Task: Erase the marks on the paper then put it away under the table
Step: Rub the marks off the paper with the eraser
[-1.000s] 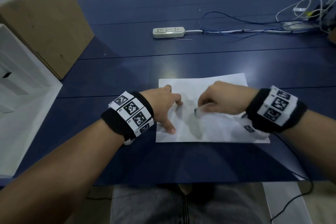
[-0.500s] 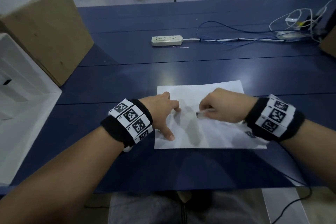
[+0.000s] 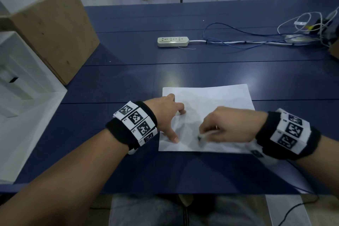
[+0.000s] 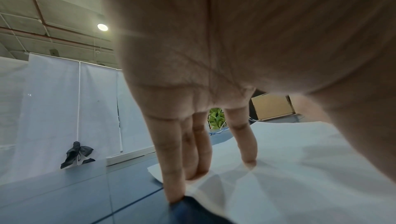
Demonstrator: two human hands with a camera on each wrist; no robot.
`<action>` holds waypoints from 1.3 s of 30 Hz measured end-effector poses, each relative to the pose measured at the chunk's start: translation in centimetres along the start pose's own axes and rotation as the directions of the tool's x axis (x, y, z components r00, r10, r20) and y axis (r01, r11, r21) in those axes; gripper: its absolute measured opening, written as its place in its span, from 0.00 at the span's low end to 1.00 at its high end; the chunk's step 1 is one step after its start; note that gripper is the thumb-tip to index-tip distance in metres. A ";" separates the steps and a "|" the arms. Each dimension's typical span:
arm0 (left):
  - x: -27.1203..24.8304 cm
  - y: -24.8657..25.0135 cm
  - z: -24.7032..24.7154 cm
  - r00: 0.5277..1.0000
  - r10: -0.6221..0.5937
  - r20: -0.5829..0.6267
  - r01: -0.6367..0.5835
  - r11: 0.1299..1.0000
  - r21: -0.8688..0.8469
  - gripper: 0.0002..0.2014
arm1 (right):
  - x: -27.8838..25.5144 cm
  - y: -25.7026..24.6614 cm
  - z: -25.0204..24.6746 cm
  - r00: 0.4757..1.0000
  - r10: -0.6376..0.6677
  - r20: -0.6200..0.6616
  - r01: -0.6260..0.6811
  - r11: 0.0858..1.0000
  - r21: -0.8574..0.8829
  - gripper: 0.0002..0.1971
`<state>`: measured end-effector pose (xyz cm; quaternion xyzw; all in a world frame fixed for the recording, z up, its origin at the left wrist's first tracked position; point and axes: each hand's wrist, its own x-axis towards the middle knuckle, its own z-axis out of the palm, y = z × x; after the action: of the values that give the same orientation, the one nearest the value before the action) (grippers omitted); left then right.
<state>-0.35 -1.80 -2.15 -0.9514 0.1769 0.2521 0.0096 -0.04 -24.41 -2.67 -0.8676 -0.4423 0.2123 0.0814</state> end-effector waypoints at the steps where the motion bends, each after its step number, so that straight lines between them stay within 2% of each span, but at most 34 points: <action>1: 0.0 0.0 0.0 1.000 0.002 -0.001 -0.002 1.000 0.000 0.47 | -0.2 -0.5 0.2 0.998 -0.018 0.053 0.016 0.999 0.038 0.10; 3: 0.0 0.0 0.0 1.000 0.004 -0.001 -0.004 1.000 -0.003 0.47 | 0.4 -0.2 -0.2 0.999 0.013 0.031 -0.014 0.999 0.034 0.11; 6: -0.1 0.0 0.0 1.000 0.009 -0.004 -0.009 1.000 -0.001 0.46 | 1.5 2.1 -1.7 0.978 0.179 -0.104 -0.183 0.983 -0.030 0.13; 7: -0.1 0.0 0.0 1.000 0.009 -0.004 -0.009 1.000 -0.004 0.46 | 1.6 2.5 -1.9 0.972 0.198 -0.129 -0.205 0.978 -0.037 0.13; 9: -0.1 0.0 0.0 1.000 0.007 -0.007 -0.008 1.000 -0.013 0.46 | 1.1 2.0 -1.6 0.983 0.142 -0.118 -0.150 0.987 -0.061 0.11; 12: 0.0 -0.1 0.1 1.000 0.005 -0.007 -0.005 1.000 -0.020 0.47 | 0.0 -0.2 -0.4 1.000 -0.005 0.017 0.006 1.000 -0.023 0.11; 14: -0.1 0.0 0.1 1.000 0.005 -0.004 -0.005 1.000 -0.016 0.47 | 0.3 0.1 -0.5 0.998 0.028 0.059 -0.030 0.999 0.021 0.17; 16: -0.2 0.1 0.0 1.000 0.000 0.000 0.000 1.000 -0.012 0.47 | 1.0 1.5 -1.5 0.992 0.126 -0.004 -0.126 0.992 0.000 0.22; 18: -0.3 0.2 -0.2 1.000 -0.007 0.004 0.007 1.000 -0.007 0.47 | 1.2 2.6 -1.9 0.980 0.178 -0.088 -0.184 0.981 -0.061 0.17; 20: -0.3 0.1 -0.3 1.000 -0.012 0.004 0.012 1.000 -0.021 0.47 | 1.0 2.1 -1.4 0.989 0.106 -0.102 -0.114 0.990 -0.083 0.14; 23: -0.3 0.1 -0.1 1.000 -0.005 0.000 0.005 1.000 -0.024 0.47 | -0.2 -0.7 0.1 0.998 -0.039 0.038 0.038 0.999 0.025 0.20; 25: -0.2 0.1 0.0 1.000 -0.003 -0.002 0.003 1.000 -0.020 0.47 | 0.1 -0.8 0.2 0.997 -0.040 0.067 0.037 0.998 0.045 0.20; 27: -0.3 0.2 -0.1 1.000 -0.002 -0.004 0.002 1.000 -0.017 0.46 | 1.3 1.0 -0.8 0.999 0.042 -0.011 -0.043 0.998 -0.043 0.15; 29: -0.3 0.2 -0.1 1.000 -0.008 -0.003 0.007 1.000 -0.018 0.46 | 1.7 2.6 -1.7 0.983 0.156 -0.095 -0.164 0.983 -0.081 0.15; 30: -0.3 0.2 -0.2 1.000 -0.013 -0.001 0.013 1.000 -0.020 0.46 | 1.8 3.1 -1.7 0.978 0.170 -0.122 -0.181 0.979 -0.093 0.16; 31: -0.3 0.2 -0.2 1.000 -0.016 0.000 0.016 1.000 -0.022 0.46 | 1.6 3.0 -1.5 0.981 0.146 -0.131 -0.160 0.982 -0.101 0.17; 33: -0.2 0.1 -0.1 1.000 -0.018 0.000 0.018 1.000 -0.025 0.47 | 0.7 1.4 -0.6 0.998 0.034 -0.055 -0.037 0.998 -0.058 0.17; 34: -0.2 0.1 -0.1 1.000 -0.019 0.000 0.019 0.999 -0.027 0.47 | 0.2 0.3 -0.1 1.000 -0.015 0.006 0.015 1.000 0.023 0.18; 36: -0.2 0.1 0.0 1.000 -0.018 0.002 0.018 1.000 -0.025 0.47 | 0.1 -1.0 0.5 0.995 -0.040 0.096 0.025 0.988 0.151 0.16; 37: -0.2 0.1 0.0 1.000 -0.019 0.002 0.019 1.000 -0.020 0.47 | 0.5 -0.9 0.3 0.996 -0.026 0.090 0.013 0.990 0.140 0.15; 39: -0.2 0.2 -0.1 1.000 -0.023 0.004 0.023 1.000 -0.012 0.47 | 1.9 0.7 -0.6 0.999 0.039 -0.009 -0.039 0.999 0.019 0.13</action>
<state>-0.56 -1.93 -1.95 -0.9528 0.1644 0.2550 0.0069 1.70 -23.29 -2.89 -0.8762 -0.4229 0.2138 0.0875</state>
